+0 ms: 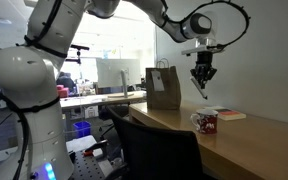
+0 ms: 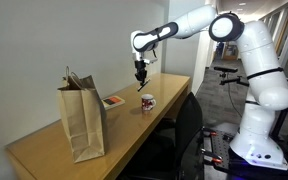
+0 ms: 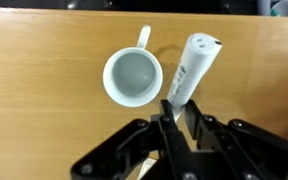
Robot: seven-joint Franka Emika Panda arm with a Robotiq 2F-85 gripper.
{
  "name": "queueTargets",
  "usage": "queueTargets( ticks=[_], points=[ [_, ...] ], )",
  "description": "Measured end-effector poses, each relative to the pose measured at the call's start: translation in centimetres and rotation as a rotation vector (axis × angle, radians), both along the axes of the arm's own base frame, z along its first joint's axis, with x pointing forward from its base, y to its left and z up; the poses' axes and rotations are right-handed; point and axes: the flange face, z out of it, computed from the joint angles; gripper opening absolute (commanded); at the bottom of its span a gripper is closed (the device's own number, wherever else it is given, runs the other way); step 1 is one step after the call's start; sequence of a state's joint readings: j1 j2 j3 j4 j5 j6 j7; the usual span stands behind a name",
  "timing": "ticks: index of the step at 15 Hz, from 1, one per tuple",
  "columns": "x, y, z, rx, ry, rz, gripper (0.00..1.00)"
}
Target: Remove the black marker from the maroon mug
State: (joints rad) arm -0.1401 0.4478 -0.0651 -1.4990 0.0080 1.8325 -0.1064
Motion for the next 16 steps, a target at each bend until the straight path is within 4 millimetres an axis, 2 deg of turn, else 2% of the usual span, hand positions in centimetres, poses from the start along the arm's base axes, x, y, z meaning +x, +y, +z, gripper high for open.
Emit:
queueTargets(
  ticks=[1,3,6,8,11,16],
  points=[
    [0.0,1.1,0.3,-0.012,-0.031,-0.002,0.05],
    [-0.1,3.5,-0.4,-0.023,-0.080,0.003,0.05],
    [-0.2,6.6,-3.8,-0.025,-0.118,0.000,0.05],
    [-0.2,8.0,-6.2,-0.024,-0.151,-0.026,0.05],
    [0.2,9.1,-8.6,-0.028,-0.212,-0.073,0.05],
    [0.9,9.5,-10.3,-0.036,-0.262,-0.141,0.05]
  ],
)
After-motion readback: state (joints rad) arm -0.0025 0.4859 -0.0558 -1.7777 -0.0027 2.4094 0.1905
